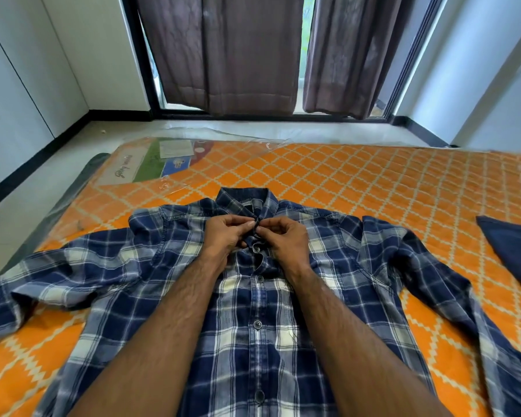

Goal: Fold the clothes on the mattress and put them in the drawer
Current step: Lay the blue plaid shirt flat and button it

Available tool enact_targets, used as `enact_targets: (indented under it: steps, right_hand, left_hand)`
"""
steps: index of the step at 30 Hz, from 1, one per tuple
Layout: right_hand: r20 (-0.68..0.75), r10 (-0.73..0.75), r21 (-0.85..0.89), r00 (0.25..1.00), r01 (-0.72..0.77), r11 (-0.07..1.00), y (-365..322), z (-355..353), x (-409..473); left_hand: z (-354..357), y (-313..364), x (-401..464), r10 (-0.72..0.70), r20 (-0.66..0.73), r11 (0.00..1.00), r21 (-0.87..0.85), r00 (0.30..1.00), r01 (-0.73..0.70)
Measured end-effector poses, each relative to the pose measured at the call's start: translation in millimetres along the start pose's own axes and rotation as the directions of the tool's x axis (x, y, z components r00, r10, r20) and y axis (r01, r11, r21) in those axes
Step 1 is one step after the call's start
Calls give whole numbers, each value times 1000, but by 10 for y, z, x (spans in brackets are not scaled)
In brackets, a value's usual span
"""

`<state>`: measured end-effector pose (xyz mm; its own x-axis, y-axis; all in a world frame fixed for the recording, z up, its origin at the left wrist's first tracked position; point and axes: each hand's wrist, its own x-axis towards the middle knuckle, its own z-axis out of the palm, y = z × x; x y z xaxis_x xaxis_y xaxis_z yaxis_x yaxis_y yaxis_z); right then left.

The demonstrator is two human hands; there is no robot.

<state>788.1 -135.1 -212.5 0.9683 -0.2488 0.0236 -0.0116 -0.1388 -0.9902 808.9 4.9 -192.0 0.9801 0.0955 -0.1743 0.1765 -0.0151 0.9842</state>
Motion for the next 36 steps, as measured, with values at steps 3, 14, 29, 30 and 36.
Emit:
enact_targets:
  steps: [3,14,29,30,36]
  right_hand:
    - [-26,-24,-61,999,23,998,15,23,-6]
    - [-7,0,33,1000,0,999,-18,1,-23]
    - [-66,-12,-66,998,7,998,-74,35,-57]
    - [-68,-22,-67,997,17,998,-67,48,-64]
    - [-75,29,73,997,-23,997,-73,22,-61]
  left_hand:
    - [-5,-3,-15,13,13,1000,16,1000,-13]
    - [37,-40,-47,112,-1,983,144,994,-111]
    - [124,-49,-17,114,-69,952,291,991,-90]
    - [125,-45,-17,119,-80,948,305,990,-89]
    - [152,-9,-63,164,-149,940,322,975,-109]
